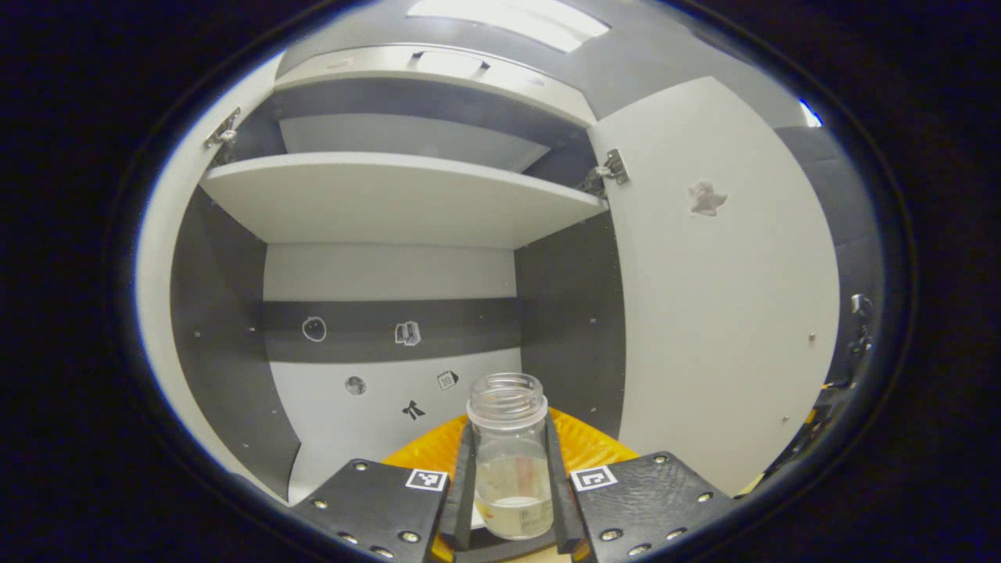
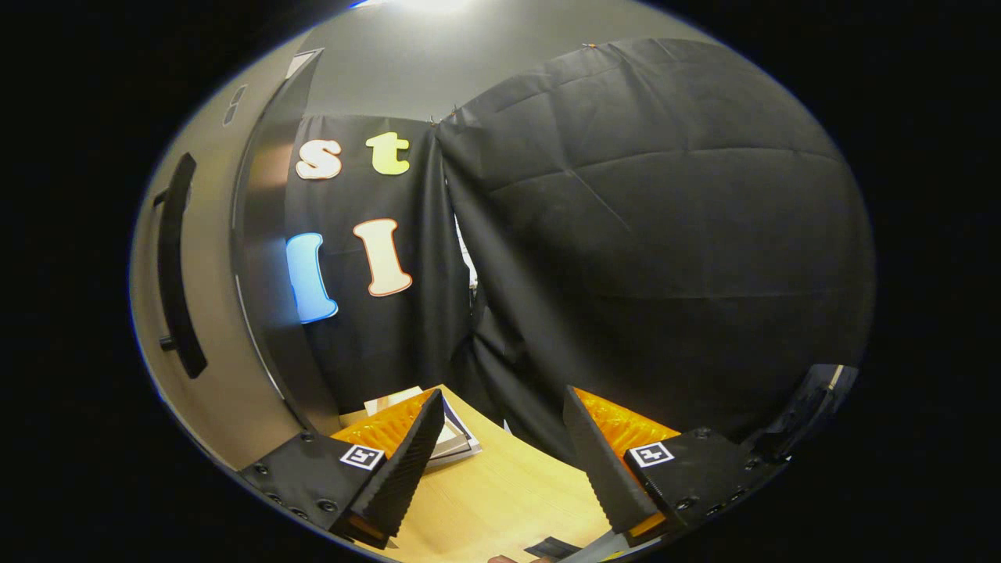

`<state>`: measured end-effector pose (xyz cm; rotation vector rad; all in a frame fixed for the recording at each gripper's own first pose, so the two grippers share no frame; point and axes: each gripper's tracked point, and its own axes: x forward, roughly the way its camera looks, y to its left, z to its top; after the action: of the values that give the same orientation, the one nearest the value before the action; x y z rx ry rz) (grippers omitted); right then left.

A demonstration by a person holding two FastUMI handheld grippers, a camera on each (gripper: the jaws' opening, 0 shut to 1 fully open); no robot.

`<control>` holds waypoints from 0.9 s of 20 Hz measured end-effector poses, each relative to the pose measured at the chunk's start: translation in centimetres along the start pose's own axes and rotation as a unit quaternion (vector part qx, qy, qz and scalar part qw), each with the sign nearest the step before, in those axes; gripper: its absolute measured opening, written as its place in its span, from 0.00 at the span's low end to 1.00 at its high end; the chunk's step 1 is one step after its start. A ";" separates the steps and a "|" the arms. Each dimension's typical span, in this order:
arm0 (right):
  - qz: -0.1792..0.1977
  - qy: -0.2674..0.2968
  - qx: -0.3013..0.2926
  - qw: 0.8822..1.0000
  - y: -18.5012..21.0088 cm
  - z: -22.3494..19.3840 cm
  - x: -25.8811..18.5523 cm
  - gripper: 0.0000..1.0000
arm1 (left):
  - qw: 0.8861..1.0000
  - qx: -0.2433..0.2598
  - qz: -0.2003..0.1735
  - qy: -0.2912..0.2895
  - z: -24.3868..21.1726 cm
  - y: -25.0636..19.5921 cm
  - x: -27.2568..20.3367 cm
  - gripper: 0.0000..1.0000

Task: Grasp the bottle in the cabinet with the left hand and place it on the coaster, then close the right door with the right hand and the left door with the left hand.

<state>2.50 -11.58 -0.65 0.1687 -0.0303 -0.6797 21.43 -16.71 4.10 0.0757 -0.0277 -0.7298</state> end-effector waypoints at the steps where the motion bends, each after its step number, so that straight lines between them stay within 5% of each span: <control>1: 0.008 0.001 0.003 1.000 0.3 0.3 1.0 0.92 | 1.000 0.003 0.008 -0.003 0.1 0.0 -0.8 0.34; 6: 0.036 0.011 -0.009 0.999 1.6 0.2 3.7 0.98 | 0.999 0.034 0.028 -0.009 -1.4 -1.2 -5.8 0.35; 7: 0.038 0.007 -0.003 0.999 1.9 0.7 3.4 0.98 | 0.999 0.035 0.021 -0.003 -2.9 -1.4 -6.8 0.51; 8: 0.037 0.004 0.002 0.999 2.1 0.8 2.8 0.98 | 1.000 0.026 0.012 0.010 -4.7 -1.8 -7.5 0.42; 12: 0.021 -0.006 0.021 1.000 2.6 1.1 -0.6 0.98 | 0.998 -0.014 -0.024 0.048 -12.5 -3.4 -9.8 0.48; 18: -0.004 -0.026 0.006 1.000 2.2 1.2 -6.5 0.98 | 0.990 -0.066 -0.074 0.097 -22.7 -6.5 -11.7 0.42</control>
<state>-1.28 -5.94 1.06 0.1629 -0.0846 -0.6926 9.55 -12.41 -19.06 0.0228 0.2140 -0.8678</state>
